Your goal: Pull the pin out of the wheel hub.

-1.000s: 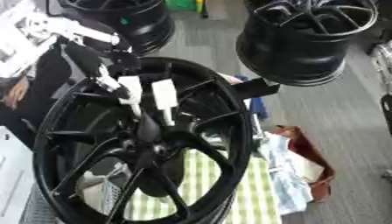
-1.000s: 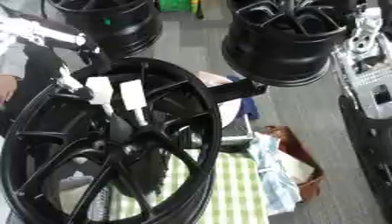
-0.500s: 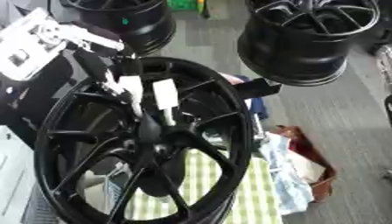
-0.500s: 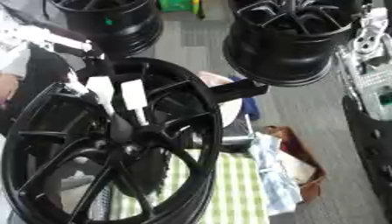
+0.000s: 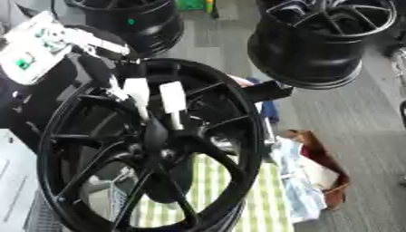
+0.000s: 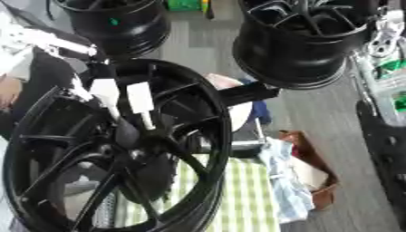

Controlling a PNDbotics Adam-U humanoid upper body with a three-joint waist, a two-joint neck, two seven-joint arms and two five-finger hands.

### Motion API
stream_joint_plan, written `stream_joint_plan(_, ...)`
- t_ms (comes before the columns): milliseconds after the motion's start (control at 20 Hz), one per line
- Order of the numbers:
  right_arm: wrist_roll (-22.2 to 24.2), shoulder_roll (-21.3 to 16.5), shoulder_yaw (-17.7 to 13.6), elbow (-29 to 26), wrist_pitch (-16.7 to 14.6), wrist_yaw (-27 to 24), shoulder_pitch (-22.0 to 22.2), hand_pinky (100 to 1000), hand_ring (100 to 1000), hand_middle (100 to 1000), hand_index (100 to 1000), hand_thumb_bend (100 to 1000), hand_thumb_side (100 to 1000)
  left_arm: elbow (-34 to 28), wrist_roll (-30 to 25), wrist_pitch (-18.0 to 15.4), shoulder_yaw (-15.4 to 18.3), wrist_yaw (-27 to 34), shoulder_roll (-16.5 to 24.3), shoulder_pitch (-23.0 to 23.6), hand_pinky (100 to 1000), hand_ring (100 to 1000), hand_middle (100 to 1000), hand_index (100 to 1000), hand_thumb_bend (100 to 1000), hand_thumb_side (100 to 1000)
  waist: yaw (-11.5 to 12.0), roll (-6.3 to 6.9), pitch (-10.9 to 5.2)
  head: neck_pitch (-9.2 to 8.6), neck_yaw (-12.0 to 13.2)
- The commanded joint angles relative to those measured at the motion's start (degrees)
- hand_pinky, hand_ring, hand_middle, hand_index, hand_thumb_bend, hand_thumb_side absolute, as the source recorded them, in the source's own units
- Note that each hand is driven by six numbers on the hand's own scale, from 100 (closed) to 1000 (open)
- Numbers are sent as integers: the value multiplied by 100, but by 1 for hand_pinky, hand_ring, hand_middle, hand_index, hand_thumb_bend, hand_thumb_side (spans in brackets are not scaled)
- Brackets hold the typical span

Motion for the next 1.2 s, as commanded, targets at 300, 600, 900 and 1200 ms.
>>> stream_joint_plan(300, -23, -74, -66, -121, -29, -17, -77, 692, 708, 606, 737, 100, 746, 32, 2, -2, 56, 89, 35, -107, 749, 695, 545, 715, 466, 371, -4, -11, -81, 31, 18)
stream_joint_plan(600, -37, -79, -76, -99, -28, -26, -65, 692, 708, 606, 736, 100, 746, -31, 2, 144, 72, 264, 37, -107, 731, 676, 528, 694, 377, 308, -6, -10, -78, 31, 22)
stream_joint_plan(900, -49, -73, -86, -99, -36, -28, -57, 692, 708, 606, 736, 100, 748, -77, 2, 228, 28, 338, 46, -80, 715, 655, 501, 656, 331, 169, -16, -10, -78, 31, 25)
stream_joint_plan(1200, -56, -61, -86, -95, -40, -33, -51, 692, 709, 607, 736, 100, 749, -116, 2, 277, 14, 405, 46, -73, 694, 623, 453, 597, 357, 121, -17, -13, -79, 31, 35)
